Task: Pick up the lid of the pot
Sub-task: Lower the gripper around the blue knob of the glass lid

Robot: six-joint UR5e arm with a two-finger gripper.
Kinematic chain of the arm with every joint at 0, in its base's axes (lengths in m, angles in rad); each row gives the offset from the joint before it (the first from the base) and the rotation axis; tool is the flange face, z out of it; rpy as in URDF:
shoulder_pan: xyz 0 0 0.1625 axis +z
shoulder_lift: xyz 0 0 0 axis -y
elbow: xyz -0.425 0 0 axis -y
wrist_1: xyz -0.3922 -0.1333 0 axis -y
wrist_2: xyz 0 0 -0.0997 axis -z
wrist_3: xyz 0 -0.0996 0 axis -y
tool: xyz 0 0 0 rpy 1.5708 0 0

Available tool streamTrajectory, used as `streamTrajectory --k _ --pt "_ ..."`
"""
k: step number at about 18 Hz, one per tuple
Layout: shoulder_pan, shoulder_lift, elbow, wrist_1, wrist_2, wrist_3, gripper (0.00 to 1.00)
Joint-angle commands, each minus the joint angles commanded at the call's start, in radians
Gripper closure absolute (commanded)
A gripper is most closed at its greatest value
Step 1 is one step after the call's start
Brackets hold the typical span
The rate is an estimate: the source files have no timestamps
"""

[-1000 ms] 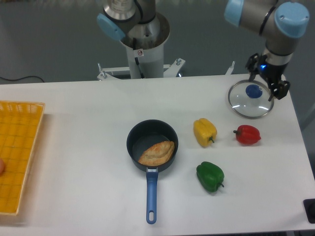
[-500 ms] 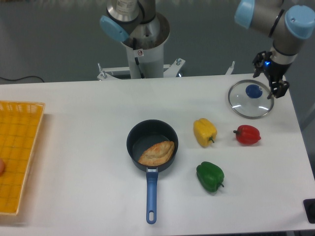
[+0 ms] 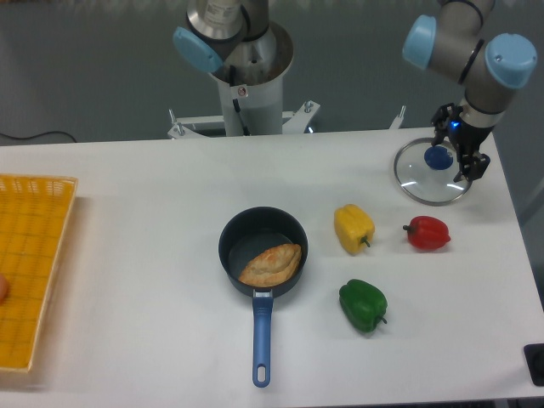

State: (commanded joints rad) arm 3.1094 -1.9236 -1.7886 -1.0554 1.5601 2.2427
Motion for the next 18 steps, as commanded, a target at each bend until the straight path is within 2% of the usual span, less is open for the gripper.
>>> streamTrajectory --k 10,18 --pt "0.038 0.015 -0.038 0.006 0.0 0.0 0.0" --pt "0.031 0.02 -0.04 0.049 0.003 -0.034 0.0"
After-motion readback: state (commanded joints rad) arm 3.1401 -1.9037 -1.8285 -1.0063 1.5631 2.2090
